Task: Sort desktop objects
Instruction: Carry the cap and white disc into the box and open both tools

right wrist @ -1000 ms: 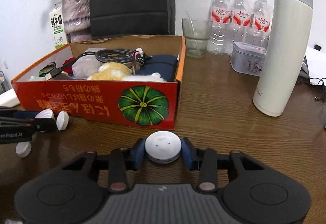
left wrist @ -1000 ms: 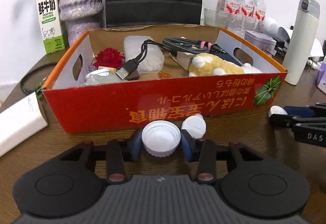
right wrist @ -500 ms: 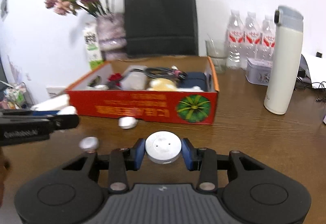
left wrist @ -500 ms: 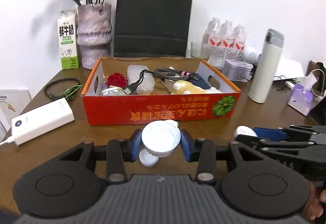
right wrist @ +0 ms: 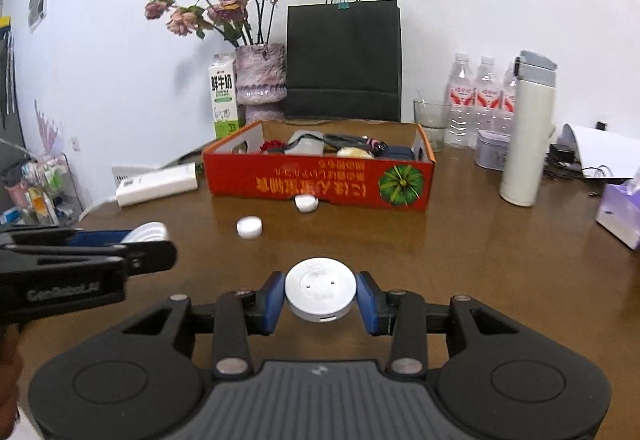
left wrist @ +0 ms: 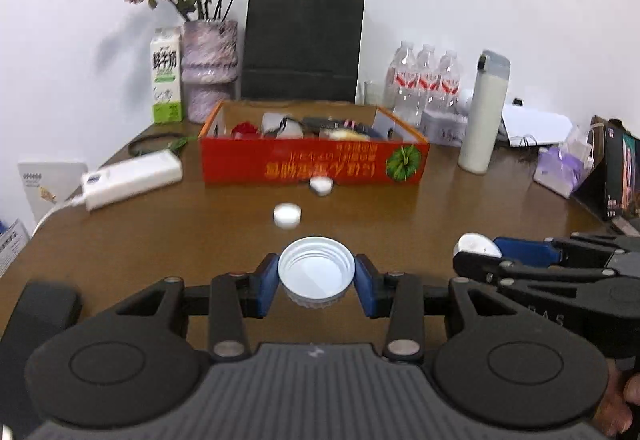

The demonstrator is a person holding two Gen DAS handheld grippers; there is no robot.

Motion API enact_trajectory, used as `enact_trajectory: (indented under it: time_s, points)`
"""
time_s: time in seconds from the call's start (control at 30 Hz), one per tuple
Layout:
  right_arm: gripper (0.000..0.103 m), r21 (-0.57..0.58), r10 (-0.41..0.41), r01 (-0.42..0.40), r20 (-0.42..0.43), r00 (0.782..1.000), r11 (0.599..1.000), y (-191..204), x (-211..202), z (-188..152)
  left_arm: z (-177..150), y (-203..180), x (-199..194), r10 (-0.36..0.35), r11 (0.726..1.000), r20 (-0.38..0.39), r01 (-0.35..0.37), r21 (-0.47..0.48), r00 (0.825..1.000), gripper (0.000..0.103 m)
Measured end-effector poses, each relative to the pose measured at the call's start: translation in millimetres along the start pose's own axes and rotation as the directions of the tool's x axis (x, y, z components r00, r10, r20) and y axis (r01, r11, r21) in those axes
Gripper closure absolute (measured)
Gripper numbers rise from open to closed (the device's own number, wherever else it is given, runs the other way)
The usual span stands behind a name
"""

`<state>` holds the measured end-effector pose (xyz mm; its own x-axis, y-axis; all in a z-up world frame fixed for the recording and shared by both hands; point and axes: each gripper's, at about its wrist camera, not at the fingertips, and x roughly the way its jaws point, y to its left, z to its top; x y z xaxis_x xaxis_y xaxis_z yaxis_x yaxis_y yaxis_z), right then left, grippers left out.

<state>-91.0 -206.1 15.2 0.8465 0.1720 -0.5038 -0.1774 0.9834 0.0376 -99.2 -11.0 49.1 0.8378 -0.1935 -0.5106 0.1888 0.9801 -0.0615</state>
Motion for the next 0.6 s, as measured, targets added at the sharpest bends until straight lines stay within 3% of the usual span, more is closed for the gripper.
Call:
enact_trajectory:
  time_s: [0.3, 0.6]
  points:
    - [0.065, 0.018, -0.020, 0.020, 0.008, 1.000, 1.000, 1, -45, -38, -13, 8, -36, 0.025, 1.000, 0.029, -0.025, -0.002, 0.999, 0.062]
    - [0.065, 0.037, -0.013, 0.012, 0.025, 1.000, 0.999, -7, -35, -22, 2, 12, -15, 0.010, 1.000, 0.011, -0.010, -0.004, 1.000, 0.062]
